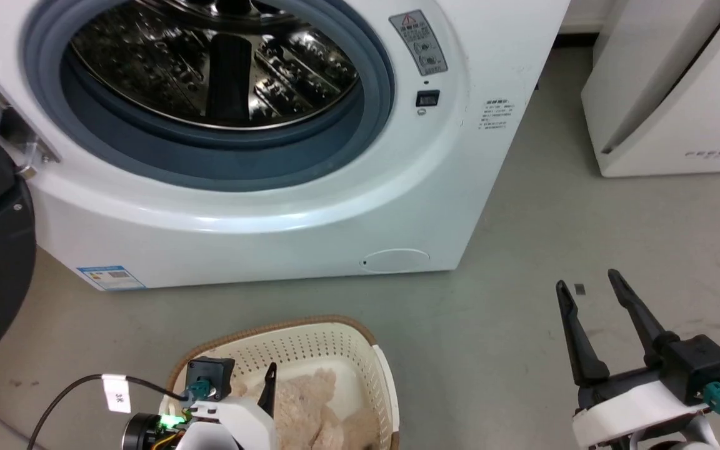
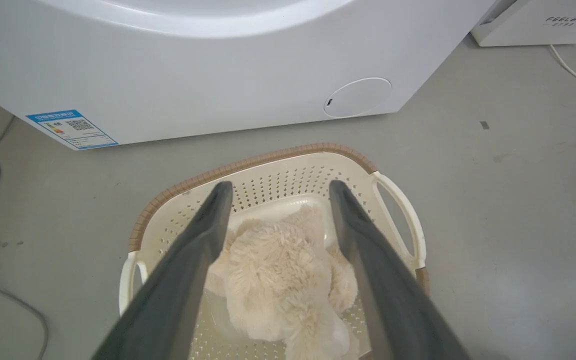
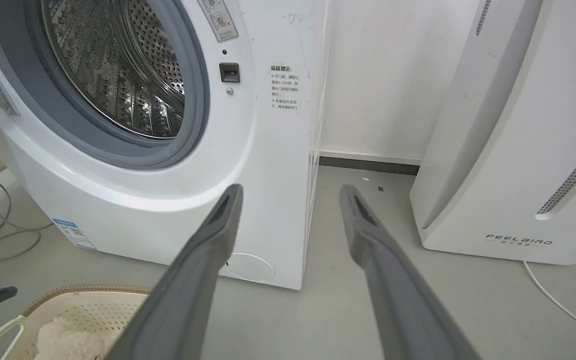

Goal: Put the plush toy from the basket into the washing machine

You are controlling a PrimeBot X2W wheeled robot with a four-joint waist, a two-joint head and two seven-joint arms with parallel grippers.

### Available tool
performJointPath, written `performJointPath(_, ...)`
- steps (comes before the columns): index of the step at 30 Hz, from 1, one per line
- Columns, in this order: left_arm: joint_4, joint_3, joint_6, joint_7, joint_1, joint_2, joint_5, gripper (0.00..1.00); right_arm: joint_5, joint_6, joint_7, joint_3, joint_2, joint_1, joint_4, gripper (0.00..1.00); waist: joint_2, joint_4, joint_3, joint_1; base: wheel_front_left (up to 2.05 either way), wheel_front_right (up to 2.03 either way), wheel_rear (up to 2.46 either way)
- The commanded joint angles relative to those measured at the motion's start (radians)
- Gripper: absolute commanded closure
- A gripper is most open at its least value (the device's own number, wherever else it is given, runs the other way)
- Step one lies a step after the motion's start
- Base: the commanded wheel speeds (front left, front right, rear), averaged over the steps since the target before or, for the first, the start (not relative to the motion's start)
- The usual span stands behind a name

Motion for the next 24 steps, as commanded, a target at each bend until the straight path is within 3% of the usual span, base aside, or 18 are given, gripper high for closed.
performJointPath(1,0.036,-0.010,-0.003,-0.006,-0.031,0.006,-0.015,0.00,0.010,0.000,-0.010,0.001,0.000,-0.025,-0.012,0.00,0.0000,-0.007,0.018,-0.0001,0.00,0.00,0.00)
performJointPath(18,0.260,-0.097,-0.044,0.110,-0.138,0.030,-0.052,0.00,0.037,-0.001,-0.050,0.021,0.000,-0.060,-0.032,0.00,0.0000,-0.052,0.150,-0.0001,0.00,0.00,0.00)
performJointPath(24,0.324,-0.119,-0.037,0.148,-0.172,0.045,-0.066,0.00,0.035,-0.001,-0.062,0.038,0.000,-0.073,-0.045,0.00,0.0000,-0.071,0.194,-0.0001,0.00,0.00,0.00)
